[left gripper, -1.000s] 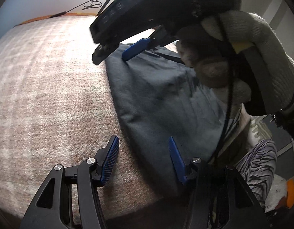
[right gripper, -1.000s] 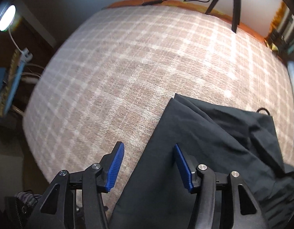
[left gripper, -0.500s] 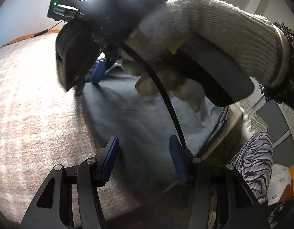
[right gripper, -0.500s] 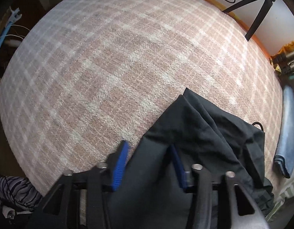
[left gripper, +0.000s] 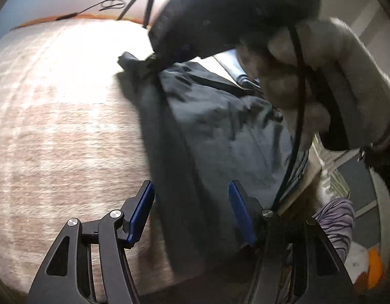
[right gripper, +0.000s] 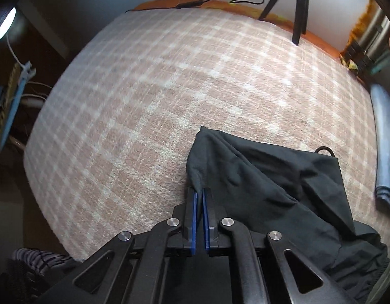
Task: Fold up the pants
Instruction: 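Close the right tool on the pants edge while the left tool pinches the pants too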
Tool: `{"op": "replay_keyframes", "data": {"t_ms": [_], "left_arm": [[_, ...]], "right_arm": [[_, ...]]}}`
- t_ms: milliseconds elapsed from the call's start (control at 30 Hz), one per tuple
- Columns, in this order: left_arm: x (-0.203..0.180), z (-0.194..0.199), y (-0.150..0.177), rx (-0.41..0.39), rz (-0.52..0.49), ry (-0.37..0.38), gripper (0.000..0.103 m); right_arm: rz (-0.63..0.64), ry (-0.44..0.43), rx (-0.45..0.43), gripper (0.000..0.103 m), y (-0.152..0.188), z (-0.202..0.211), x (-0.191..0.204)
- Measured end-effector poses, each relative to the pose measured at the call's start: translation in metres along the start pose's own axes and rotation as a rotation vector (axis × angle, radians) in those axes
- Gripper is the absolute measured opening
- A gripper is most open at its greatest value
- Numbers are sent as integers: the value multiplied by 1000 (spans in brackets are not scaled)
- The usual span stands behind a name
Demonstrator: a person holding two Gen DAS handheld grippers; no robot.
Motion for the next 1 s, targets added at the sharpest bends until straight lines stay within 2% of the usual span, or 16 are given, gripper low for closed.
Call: {"op": "replay_keyframes", "data": {"t_ms": [67, 100, 133, 200, 300, 400, 467, 533, 567, 600, 633, 667, 700, 733, 1000], "left_arm": [[-6, 0, 1, -10, -36, -14, 17], [-7, 2, 1, -17, -43, -23, 13], [-6, 5, 1, -34, -47, -23, 13], [-15, 5, 1, -51, -55, -23, 12], [-22, 8, 1, -73, -94, -37, 11], [-30, 5, -1, -80, -114, -44, 11], [-33, 5, -3, -81, -124, -45, 11], [-34, 4, -5, -84, -130, -41, 11], [-36, 5, -6, -87, -138, -40, 9], [-39, 4, -7, -88, -144, -39, 9], [-40, 5, -7, -90, -149, -37, 9], [-41, 5, -8, -90, -151, -32, 9], [-43, 4, -9, -89, -154, -28, 8], [-44, 6, -10, -92, -162, -26, 7], [-74, 13, -29, -112, -235, -12, 5]], "right_arm": [[11, -10, 4, 4, 1, 0, 1], [19, -10, 5, 7, 2, -1, -4], [26, -2, 5, 9, 2, 2, -2], [31, -4, 8, 43, 3, 6, 1], [54, 7, 28, 45, -7, 6, 8], [72, 29, 69, 54, -3, -13, 20], [87, 48, 87, 54, -4, -20, 26], [108, 85, 93, 53, -6, -27, 31], [115, 99, 97, 47, -6, -29, 33], [115, 121, 97, 29, -6, -32, 32], [113, 122, 95, 19, -5, -32, 30], [112, 116, 86, 16, -4, -31, 29], [114, 114, 69, 6, -3, -27, 26], [114, 111, 43, 2, -1, -20, 22], [39, 27, -125, 0, 13, 52, -26]]}}
Point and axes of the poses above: each gripper's, at about its wrist camera, not at the fingertips, and z roughly against the way its jaws point, x to its left, y to its underside, the point moved 2 cm from there along -z, roughly the way its jaws point, and after that the axes turned 2 degrees about -z, right-handed, at the moved point
